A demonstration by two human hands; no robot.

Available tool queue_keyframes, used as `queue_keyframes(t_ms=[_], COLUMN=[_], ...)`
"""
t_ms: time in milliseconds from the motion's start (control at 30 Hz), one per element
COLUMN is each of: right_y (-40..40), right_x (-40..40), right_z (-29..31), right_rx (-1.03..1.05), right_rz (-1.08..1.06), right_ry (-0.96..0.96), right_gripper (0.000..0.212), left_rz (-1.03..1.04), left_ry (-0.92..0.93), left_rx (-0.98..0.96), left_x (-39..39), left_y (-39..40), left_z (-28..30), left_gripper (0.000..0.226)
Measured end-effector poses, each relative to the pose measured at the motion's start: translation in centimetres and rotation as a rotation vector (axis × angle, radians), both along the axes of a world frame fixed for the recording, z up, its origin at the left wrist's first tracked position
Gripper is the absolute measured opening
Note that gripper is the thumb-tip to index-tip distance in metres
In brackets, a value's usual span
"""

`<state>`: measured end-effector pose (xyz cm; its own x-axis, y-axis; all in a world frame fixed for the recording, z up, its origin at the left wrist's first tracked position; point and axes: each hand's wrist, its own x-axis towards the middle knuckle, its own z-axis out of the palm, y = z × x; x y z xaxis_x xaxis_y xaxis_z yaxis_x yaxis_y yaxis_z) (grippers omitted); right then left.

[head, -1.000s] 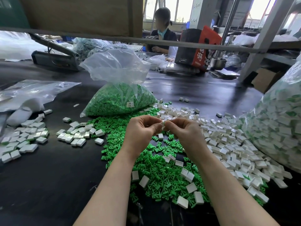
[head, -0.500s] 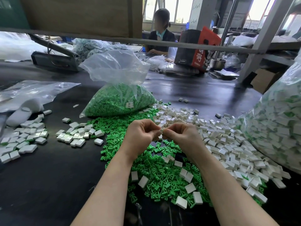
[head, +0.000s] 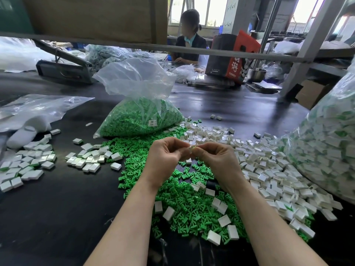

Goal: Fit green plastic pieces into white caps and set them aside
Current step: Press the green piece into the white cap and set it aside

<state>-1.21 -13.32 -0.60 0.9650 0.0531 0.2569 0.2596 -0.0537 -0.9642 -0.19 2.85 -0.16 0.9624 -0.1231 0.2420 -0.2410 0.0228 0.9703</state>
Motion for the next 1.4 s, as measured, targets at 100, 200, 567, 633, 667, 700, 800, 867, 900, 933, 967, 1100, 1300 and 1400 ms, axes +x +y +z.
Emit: queue_keyframes(t_ms=[100, 200, 567, 633, 667, 700, 800, 867, 900, 933, 967, 1100, 1300, 1400], right_y=[0.0, 0.0, 0.6, 0.9, 1.1, 1.2, 1.3, 1.3, 1.4, 1.4, 1.5, 1.5, 1.5, 1.7], right_x=[-0.1, -0.2, 0.4, 0.5, 0.5, 0.5, 0.5, 0.5, 0.6, 0.6, 0.6, 0.8, 0.9, 0.9], right_z=[0.1, 0.3, 0.0, -0.2, -0.3, -0.3, -0.3, -0.5, -0.6, -0.6, -0.7, -0.9, -1.2, -1.3], right_rx=[0.016, 0.026, 0.033, 0.080, 0.121, 0.162, 0.272, 0.323, 0.346, 0.366, 0.376, 0.357, 0.327, 0.266], right_rz=[0.005, 0.015, 0.251, 0.286, 0.286, 0.281, 0.271, 0.271, 0.271, 0.272, 0.273, 0.272, 0.276, 0.264], right_ry=[0.000, 0.008, 0.365, 0.382, 0.393, 0.404, 0.411, 0.401, 0.399, 0.399, 0.399, 0.396, 0.372, 0.335], right_gripper=[0.013, 0.022, 0.072, 0.070, 0.066, 0.061, 0.051, 0.047, 0.045, 0.044, 0.043, 0.047, 0.050, 0.065], left_rz=[-0.017, -0.051, 0.064, 0.069, 0.067, 0.064, 0.053, 0.030, 0.020, 0.014, 0.010, -0.001, 0.023, 0.037], left_ry=[0.008, 0.009, -0.064, -0.054, -0.047, -0.042, -0.028, -0.017, -0.012, -0.011, -0.012, 0.001, 0.063, 0.076], left_rx=[0.005, 0.064, 0.179, 0.175, 0.168, 0.161, 0.127, 0.082, 0.059, 0.042, 0.032, 0.011, 0.032, 0.002], left_x=[0.0, 0.1, -0.2, -0.1, -0.1, -0.1, -0.1, -0.1, -0.1, -0.1, -0.1, -0.1, 0.1, 0.0], left_y=[0.1, 0.1, -0.6, -0.8, -0.9, -0.9, -1.0, -1.2, -1.2, -1.3, -1.2, -1.1, -1.3, -1.6], left_z=[0.1, 0.1, 0.6, 0.6, 0.6, 0.6, 0.5, 0.6, 0.6, 0.6, 0.6, 0.7, 0.4, 0.4], left_gripper=[0.010, 0.014, 0.018, 0.016, 0.016, 0.016, 0.016, 0.017, 0.018, 0.020, 0.022, 0.020, 0.006, 0.006])
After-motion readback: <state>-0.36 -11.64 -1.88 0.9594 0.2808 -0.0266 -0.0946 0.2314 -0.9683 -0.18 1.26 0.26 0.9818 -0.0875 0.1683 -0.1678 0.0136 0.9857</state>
